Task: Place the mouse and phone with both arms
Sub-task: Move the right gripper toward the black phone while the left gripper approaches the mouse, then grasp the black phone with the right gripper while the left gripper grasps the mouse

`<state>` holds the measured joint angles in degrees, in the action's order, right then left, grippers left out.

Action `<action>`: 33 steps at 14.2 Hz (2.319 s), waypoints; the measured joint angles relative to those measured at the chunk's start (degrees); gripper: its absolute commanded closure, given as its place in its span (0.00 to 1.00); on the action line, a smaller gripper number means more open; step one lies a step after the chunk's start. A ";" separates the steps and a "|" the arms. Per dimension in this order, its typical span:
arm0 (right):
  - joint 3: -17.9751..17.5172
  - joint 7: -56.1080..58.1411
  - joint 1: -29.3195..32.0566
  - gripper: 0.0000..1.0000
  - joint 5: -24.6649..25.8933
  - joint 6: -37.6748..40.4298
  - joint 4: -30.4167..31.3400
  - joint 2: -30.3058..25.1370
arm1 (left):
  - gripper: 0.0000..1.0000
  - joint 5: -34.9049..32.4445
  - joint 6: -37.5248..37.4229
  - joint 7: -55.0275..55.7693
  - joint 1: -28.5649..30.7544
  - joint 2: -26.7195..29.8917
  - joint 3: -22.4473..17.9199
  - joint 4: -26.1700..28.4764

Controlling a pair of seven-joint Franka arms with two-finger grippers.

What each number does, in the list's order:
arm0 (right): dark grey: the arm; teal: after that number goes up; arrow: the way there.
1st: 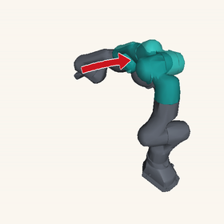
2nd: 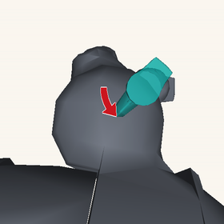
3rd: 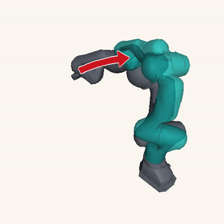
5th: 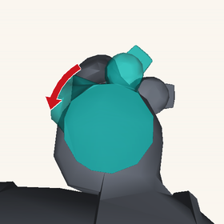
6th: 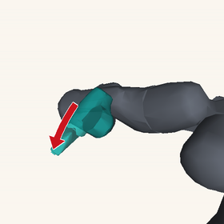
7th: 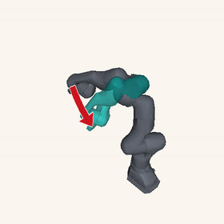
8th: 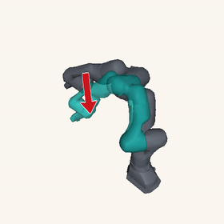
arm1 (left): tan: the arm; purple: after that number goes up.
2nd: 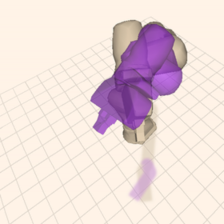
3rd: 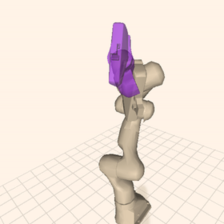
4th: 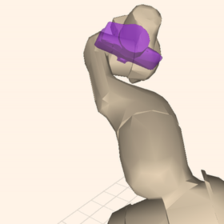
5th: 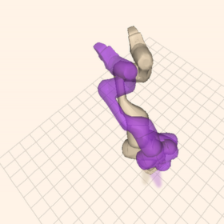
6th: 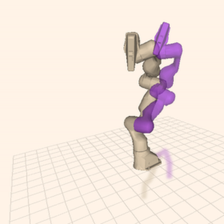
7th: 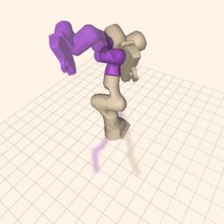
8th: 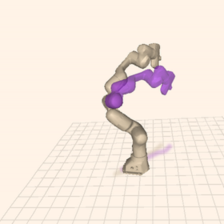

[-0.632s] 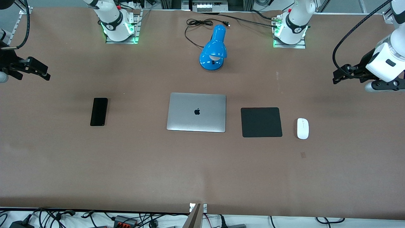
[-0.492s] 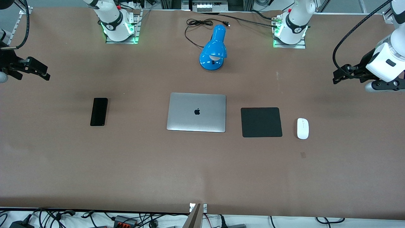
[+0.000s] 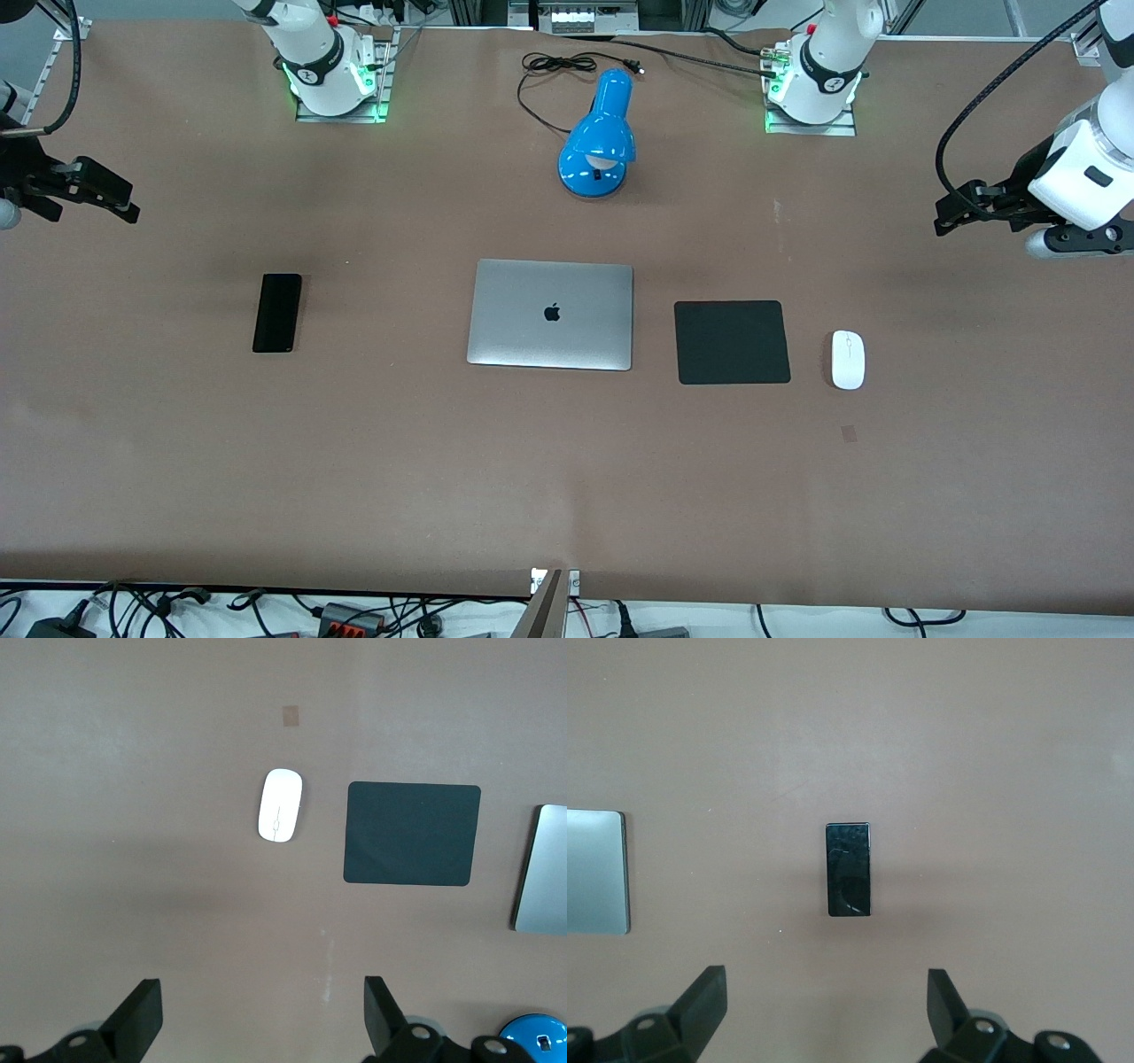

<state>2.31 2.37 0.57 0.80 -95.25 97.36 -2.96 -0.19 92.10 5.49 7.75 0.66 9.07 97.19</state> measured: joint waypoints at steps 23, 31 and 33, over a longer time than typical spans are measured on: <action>0.72 -0.03 0.37 0.00 0.64 -31.09 18.05 21.53 | 0.00 -1.84 30.37 -11.58 1.10 -36.88 -0.78 -0.83; 0.72 -0.14 0.37 0.00 0.61 -34.95 18.30 29.51 | 0.00 -3.21 37.17 -11.67 0.84 -37.88 -0.73 4.93; 0.72 -0.20 0.45 0.00 0.60 -34.96 18.30 30.27 | 0.02 -3.21 37.54 -11.67 0.79 -37.89 -0.72 5.43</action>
<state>3.03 2.18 1.03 1.40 -130.20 115.66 27.31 -3.40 129.64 -6.18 8.54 -37.23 8.35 102.62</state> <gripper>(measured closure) 0.000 0.000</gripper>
